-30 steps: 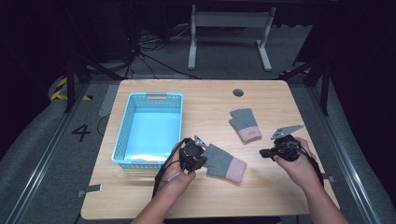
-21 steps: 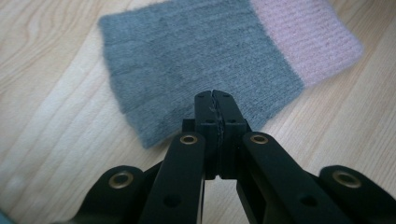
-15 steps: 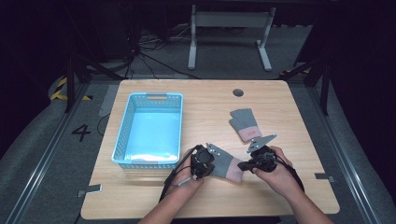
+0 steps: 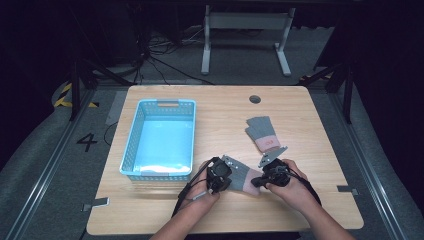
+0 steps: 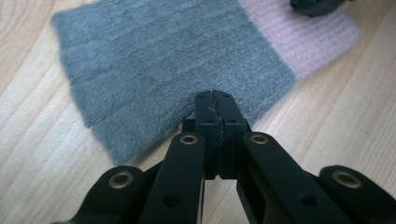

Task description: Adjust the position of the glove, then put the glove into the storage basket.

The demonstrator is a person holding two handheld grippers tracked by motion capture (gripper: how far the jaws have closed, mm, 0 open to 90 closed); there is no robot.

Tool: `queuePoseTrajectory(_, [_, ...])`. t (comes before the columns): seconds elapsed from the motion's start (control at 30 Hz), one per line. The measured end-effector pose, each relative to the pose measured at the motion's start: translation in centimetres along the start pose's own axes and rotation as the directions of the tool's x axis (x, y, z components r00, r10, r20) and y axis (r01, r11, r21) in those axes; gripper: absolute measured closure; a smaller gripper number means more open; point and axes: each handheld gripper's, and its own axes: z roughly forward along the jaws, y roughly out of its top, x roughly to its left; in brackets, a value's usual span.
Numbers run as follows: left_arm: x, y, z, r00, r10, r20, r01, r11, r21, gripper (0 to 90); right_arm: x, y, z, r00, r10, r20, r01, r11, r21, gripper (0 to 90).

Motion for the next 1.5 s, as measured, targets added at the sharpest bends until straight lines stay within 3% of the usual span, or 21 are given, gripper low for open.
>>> queuePoseTrajectory(0.17, [-1.1,0.2,0.1,0.9990,0.033,0.029,-0.034,0.9991,0.025,89.8,-0.6,-0.2,-0.3,0.9992,0.018,0.035,-0.018,1.000,-0.001,90.0])
queuePoseTrajectory(0.43, [-2.5,0.5,0.4,0.9952,0.051,0.084,-0.055,0.9976,0.041,89.7,-1.5,-0.4,-0.5,0.9982,0.029,0.053,-0.028,0.999,-0.014,90.0])
queuePoseTrajectory(0.57, [-2.6,0.6,0.2,0.9950,0.046,0.089,-0.050,0.9978,0.043,89.7,-1.5,-0.4,-0.6,0.9977,0.034,0.058,-0.033,0.999,-0.023,90.0])
queuePoseTrajectory(0.73, [-2.0,0.7,-0.7,0.9942,0.026,0.104,-0.027,0.9996,0.004,88.7,-1.4,-0.6,-1.4,0.9983,0.030,0.050,-0.027,0.998,-0.057,90.0])
queuePoseTrajectory(0.83, [-1.2,0.7,-1.9,0.9938,0.011,0.111,-0.005,0.9987,-0.050,85.8,-1.4,-0.8,-2.5,0.9967,0.051,0.063,-0.044,0.994,-0.096,90.0])
queuePoseTrajectory(0.97, [-0.3,0.5,-3.0,0.9960,-0.014,0.089,0.022,0.9962,-0.084,85.2,-1.8,-1.1,-3.2,0.9941,0.072,0.081,-0.062,0.991,-0.116,90.0])
queuePoseTrajectory(1.17, [0.9,0.2,-4.4,0.9967,-0.042,0.069,0.049,0.9924,-0.113,84.4,-2.3,-1.3,-3.7,0.9898,0.104,0.097,-0.089,0.986,-0.143,87.7])
queuePoseTrajectory(1.5, [1.6,-0.2,-5.2,0.9957,-0.061,0.069,0.070,0.9890,-0.131,82.4,-3.6,-0.8,-4.6,0.9822,0.149,0.114,-0.129,0.977,-0.170,83.5])
